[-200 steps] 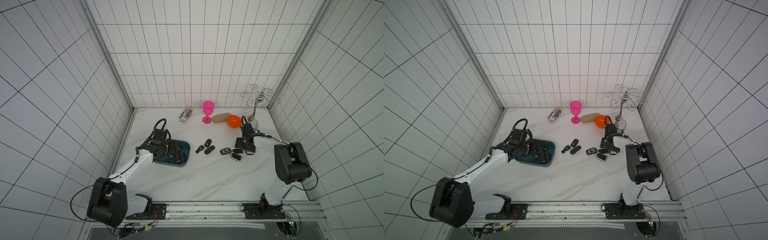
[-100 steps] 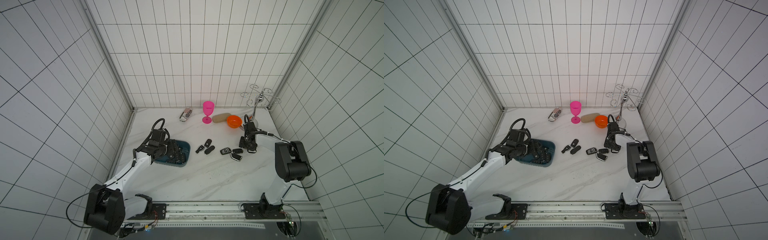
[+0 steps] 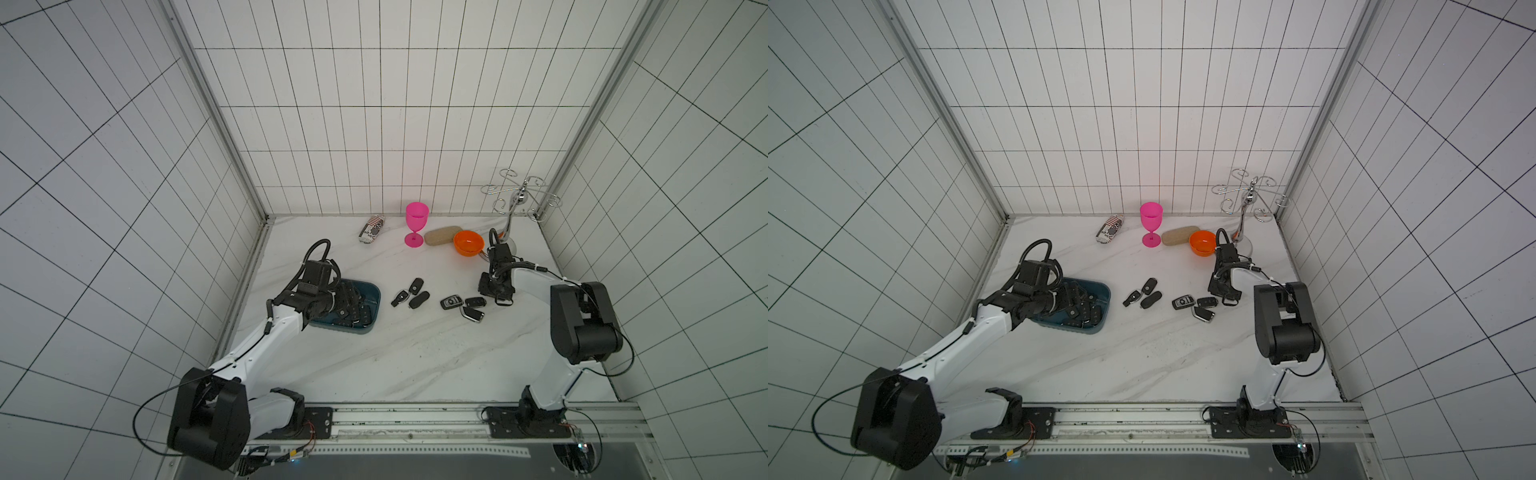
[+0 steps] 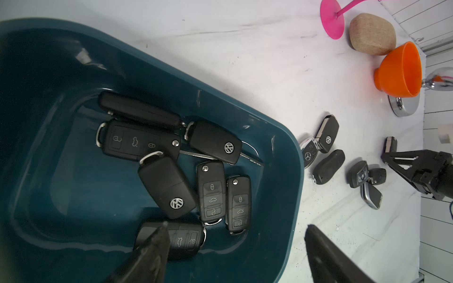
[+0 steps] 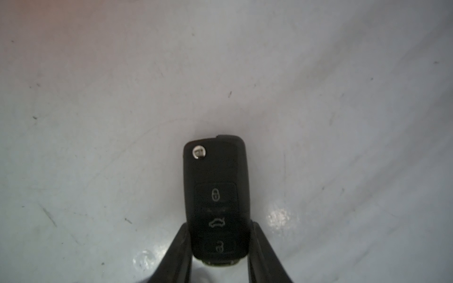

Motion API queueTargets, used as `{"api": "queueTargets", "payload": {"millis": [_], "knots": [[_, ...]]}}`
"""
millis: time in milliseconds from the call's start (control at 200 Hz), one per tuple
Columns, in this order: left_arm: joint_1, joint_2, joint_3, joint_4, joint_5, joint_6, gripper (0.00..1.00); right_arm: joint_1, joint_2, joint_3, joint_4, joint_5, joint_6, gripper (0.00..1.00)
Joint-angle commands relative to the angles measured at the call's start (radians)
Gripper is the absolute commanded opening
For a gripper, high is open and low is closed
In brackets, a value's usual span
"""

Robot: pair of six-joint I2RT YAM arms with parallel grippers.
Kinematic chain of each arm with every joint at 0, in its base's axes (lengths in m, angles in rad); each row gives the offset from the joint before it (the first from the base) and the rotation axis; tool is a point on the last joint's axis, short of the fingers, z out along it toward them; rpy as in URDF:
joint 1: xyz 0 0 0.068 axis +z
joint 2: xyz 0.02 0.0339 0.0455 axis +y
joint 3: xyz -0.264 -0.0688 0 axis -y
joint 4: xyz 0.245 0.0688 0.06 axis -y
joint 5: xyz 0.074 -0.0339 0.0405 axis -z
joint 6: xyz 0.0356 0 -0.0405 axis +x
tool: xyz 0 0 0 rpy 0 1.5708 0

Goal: Place the car key into the storage box
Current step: Pick up the car key from the center of the board.

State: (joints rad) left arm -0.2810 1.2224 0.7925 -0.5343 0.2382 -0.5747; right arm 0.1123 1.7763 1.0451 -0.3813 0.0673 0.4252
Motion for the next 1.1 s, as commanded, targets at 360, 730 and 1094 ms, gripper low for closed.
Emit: {"api": "queueTargets", "payload": {"millis": [360,730,1094], "knots": [[-0.01,0.021,0.079,0.03,0.105,-0.004,0.84,0.053,-0.211,-0.063,-0.036,0.025,-0.04,0.28],[-0.028,0.062,0.115,0.08,0.129,-0.039,0.84,0.21,-0.378,-0.039,-0.173,0.012,-0.036,0.28],[-0.042,0.256,0.277,0.121,0.309,-0.093,0.84,0.427,-0.495,-0.054,-0.219,0.005,0.037,0.28]]}}
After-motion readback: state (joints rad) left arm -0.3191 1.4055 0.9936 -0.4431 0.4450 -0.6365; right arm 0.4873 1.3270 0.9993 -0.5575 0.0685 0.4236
